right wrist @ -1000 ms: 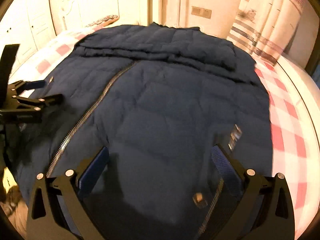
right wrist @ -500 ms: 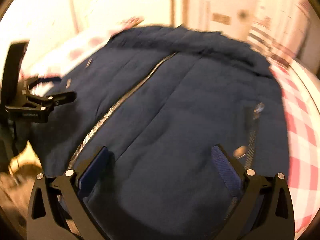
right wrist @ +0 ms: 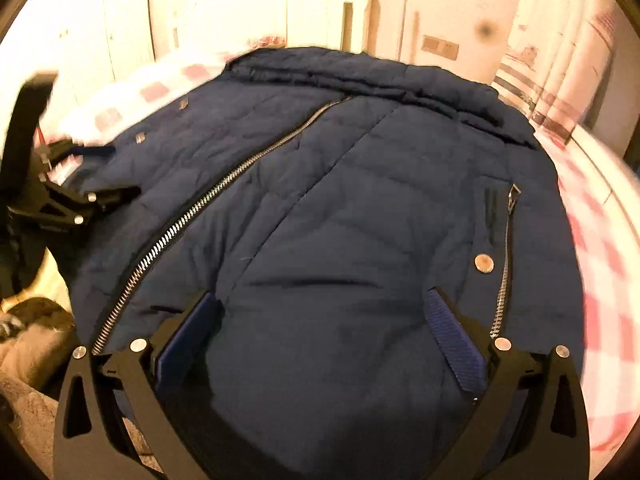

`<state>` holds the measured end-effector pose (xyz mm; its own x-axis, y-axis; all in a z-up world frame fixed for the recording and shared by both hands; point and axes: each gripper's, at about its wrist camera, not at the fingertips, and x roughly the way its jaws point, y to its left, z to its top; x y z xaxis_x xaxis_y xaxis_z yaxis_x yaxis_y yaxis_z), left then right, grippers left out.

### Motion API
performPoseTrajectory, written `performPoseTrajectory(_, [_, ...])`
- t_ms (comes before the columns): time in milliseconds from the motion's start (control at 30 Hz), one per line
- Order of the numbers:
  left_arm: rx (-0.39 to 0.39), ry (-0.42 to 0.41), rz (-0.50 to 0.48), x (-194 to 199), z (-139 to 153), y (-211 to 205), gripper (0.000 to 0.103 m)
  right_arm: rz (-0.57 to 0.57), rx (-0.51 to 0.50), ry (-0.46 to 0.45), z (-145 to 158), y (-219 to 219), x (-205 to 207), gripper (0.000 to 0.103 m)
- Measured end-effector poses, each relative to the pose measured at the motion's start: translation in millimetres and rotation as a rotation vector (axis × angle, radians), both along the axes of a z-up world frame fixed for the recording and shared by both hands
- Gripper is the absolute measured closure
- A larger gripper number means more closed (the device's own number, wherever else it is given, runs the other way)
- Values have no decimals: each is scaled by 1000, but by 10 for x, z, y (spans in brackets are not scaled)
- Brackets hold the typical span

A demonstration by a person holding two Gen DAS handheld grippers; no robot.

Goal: Fold large clothes

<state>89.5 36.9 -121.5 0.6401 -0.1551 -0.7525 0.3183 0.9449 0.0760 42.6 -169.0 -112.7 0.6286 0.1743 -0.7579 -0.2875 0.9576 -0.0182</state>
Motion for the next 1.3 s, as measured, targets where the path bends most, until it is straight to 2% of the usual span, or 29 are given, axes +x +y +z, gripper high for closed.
performPoseTrajectory(67, [9,9,8,-18,33,69,2,-31,-21,-6,112,-30,-18,5])
performPoseTrajectory(167, [53,-36,42,-135,37,204,2,-87,-16,-68,229,-180,-118,5])
performPoseTrajectory(233, [6,-32,49,-184,-12,343,2,-170,-21,-21,73,-414,-73,5])
performPoseTrajectory(267, [-22,-29,52,-189,-28,397,2,-183,15,14,-26,-519,-48,5])
performPoseTrajectory(300, [-38,-28,50,-196,-36,427,2,-183,75,5,-62,-596,-61,4])
performPoseTrajectory(333, [-33,-31,50,-203,-31,423,2,-185,86,-14,-59,-611,-102,4])
performPoseTrajectory(433, [-8,-30,50,-192,-21,385,2,-190,28,2,49,-570,-113,5])
performPoseTrajectory(533, [-19,-27,50,-193,-27,401,2,-232,15,-53,169,-662,-162,5])
performPoseTrajectory(633, [-20,-28,52,-192,-34,403,2,-343,-12,-36,86,-938,-153,5])
performPoseTrajectory(667, [-20,-26,54,-191,-35,401,2,-333,41,-19,4,-1047,-146,5])
performPoseTrajectory(733, [-19,-24,54,-185,-39,399,2,-336,114,-44,-43,-1144,-200,4])
performPoseTrajectory(867, [-10,-12,53,-176,-33,387,2,-357,79,-16,61,-1129,-157,5])
performPoseTrajectory(967, [-6,-5,52,-182,-16,389,2,-378,82,-85,211,-1184,-222,5])
performPoseTrajectory(1000, [-12,-2,56,-186,-5,399,2,-394,96,-90,216,-1215,-237,5])
performPoseTrajectory(1100, [-52,-20,83,-228,61,516,2,-452,111,6,-34,-1403,-144,4])
performPoseTrajectory(1133, [-66,-28,98,-244,78,585,2,-432,97,-30,-31,-1367,-226,4])
performPoseTrajectory(1200, [-92,-27,135,-261,81,756,2,-422,94,-32,-16,-1336,-290,5])
performPoseTrajectory(1300, [-155,1,186,-306,34,1041,2,-404,152,-31,25,-1347,-378,5])
